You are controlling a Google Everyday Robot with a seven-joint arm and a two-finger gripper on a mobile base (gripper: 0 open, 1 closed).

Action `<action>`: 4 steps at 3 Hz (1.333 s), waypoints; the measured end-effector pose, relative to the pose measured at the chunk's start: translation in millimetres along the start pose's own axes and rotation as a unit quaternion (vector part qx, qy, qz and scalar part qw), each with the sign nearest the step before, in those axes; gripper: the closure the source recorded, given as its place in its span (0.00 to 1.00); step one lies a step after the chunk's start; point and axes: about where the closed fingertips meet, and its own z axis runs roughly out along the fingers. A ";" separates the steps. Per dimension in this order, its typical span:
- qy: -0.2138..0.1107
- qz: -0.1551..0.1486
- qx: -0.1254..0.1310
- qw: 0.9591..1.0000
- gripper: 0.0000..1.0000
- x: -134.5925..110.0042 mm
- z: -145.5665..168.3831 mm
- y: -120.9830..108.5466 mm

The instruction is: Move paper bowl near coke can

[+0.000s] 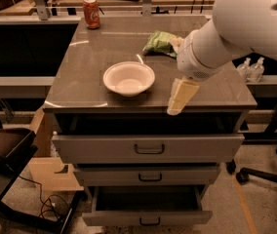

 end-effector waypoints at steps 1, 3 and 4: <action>-0.031 -0.020 -0.008 0.999 0.00 -20.3 24.9 -3.1; -0.064 -0.053 -0.001 0.997 0.00 -48.7 51.3 -11.4; -0.076 -0.062 0.003 0.995 0.16 -58.5 60.4 -14.4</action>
Offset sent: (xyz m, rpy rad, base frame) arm 0.0373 0.0678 -0.0251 0.0632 -0.0415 0.1673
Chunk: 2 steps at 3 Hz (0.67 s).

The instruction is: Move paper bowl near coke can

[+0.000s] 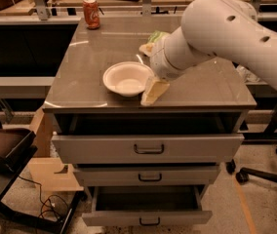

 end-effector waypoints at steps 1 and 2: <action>-0.013 -0.006 0.003 1.000 0.41 -8.0 8.6 -1.6; -0.021 -0.008 0.010 1.000 0.63 -13.1 11.6 -2.4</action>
Offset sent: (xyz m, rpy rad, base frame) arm 0.0072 0.0220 -0.0038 0.0542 -0.0409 0.0318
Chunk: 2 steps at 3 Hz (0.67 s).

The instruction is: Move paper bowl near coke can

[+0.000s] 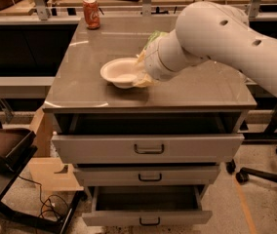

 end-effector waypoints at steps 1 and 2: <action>0.000 -0.001 0.000 1.000 0.86 -1.6 -0.5 0.0; 0.000 -0.003 0.001 1.000 1.00 -3.1 -1.0 0.2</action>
Offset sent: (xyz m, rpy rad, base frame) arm -0.0008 0.0012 0.0010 -0.0006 -0.0021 0.0019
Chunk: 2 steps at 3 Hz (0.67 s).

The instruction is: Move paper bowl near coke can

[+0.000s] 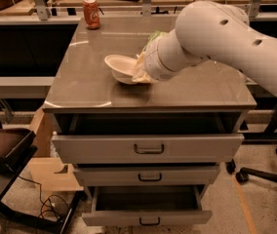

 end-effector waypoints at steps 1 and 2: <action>0.000 0.000 0.000 1.000 1.00 -0.1 0.0 0.0; 0.018 -0.010 0.000 1.000 1.00 2.8 0.9 -9.9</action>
Offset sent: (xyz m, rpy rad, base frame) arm 0.0293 -0.0082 0.0105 -0.1154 -0.0274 -0.0259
